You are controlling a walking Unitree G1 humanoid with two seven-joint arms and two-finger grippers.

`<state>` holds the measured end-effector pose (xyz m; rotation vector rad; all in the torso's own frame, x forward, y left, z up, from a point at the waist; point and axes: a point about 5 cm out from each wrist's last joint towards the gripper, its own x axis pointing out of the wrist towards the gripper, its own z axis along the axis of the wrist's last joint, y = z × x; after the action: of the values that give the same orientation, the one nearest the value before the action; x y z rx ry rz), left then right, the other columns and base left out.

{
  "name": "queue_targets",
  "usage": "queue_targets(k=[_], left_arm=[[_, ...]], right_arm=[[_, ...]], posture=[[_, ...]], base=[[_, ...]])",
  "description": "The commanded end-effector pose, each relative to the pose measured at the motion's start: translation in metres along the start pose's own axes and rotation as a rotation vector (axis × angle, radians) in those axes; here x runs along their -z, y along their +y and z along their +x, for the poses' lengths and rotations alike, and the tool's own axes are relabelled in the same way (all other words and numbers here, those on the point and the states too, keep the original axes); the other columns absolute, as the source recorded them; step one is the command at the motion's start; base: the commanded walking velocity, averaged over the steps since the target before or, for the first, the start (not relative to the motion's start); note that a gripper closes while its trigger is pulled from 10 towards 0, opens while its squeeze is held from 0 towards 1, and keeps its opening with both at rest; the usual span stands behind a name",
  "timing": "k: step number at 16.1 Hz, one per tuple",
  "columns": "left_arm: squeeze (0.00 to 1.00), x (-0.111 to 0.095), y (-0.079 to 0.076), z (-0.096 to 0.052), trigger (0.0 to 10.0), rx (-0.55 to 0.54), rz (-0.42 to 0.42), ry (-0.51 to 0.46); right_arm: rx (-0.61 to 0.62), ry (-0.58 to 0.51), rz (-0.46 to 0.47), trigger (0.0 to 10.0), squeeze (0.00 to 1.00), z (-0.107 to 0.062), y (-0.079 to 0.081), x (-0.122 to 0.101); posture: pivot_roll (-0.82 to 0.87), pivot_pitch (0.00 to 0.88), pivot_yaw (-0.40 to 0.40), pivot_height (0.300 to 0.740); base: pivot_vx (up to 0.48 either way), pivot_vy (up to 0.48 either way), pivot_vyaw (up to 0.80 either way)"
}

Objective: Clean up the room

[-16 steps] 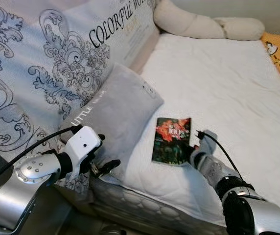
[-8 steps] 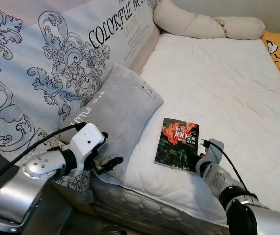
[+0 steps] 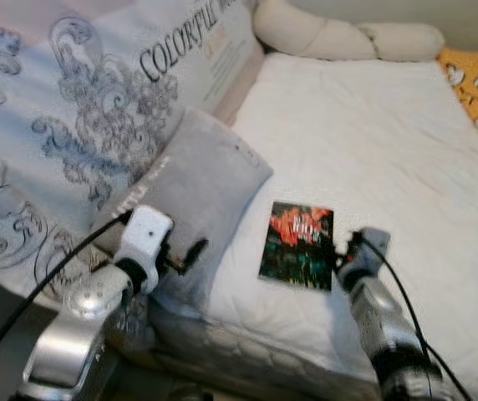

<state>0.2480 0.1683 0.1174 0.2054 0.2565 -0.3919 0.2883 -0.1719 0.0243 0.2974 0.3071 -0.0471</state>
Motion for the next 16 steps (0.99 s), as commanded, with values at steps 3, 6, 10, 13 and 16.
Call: queue_targets(k=[3,6,10,13,16], left_arm=[[0.67,0.002,0.005,0.001,10.0,-0.102,-0.016,-0.012],[0.67,0.004,0.005,-0.001,10.0,-0.131,-0.020,-0.011],[0.67,0.011,0.015,-0.004,10.0,-0.212,-0.026,0.013],[0.67,0.010,0.014,-0.001,10.0,-0.240,-0.028,0.007],[0.67,0.009,0.014,0.001,10.0,-0.246,-0.019,0.005]], right_arm=[[-0.088,-0.120,-0.040,10.0,1.00,-0.013,0.026,-0.020],[-0.116,-0.133,-0.039,10.0,1.00,-0.020,0.033,-0.025],[-0.090,-0.123,-0.045,10.0,1.00,-0.021,0.028,-0.025],[-0.083,-0.109,-0.063,10.0,1.00,-0.024,0.027,-0.032],[-0.065,-0.089,-0.094,10.0,1.00,-0.023,0.024,-0.031]], posture=[[-0.01,0.000,0.042,0.740],[0.00,0.000,0.019,0.740],[0.02,0.000,0.002,0.740],[0.01,0.000,0.008,0.740],[-0.01,0.000,0.023,0.740]], base=[[0.000,-0.404,0.00],[0.000,-0.411,0.00],[0.000,-0.403,-0.60],[0.000,-0.406,0.00],[0.000,-0.405,0.00]])
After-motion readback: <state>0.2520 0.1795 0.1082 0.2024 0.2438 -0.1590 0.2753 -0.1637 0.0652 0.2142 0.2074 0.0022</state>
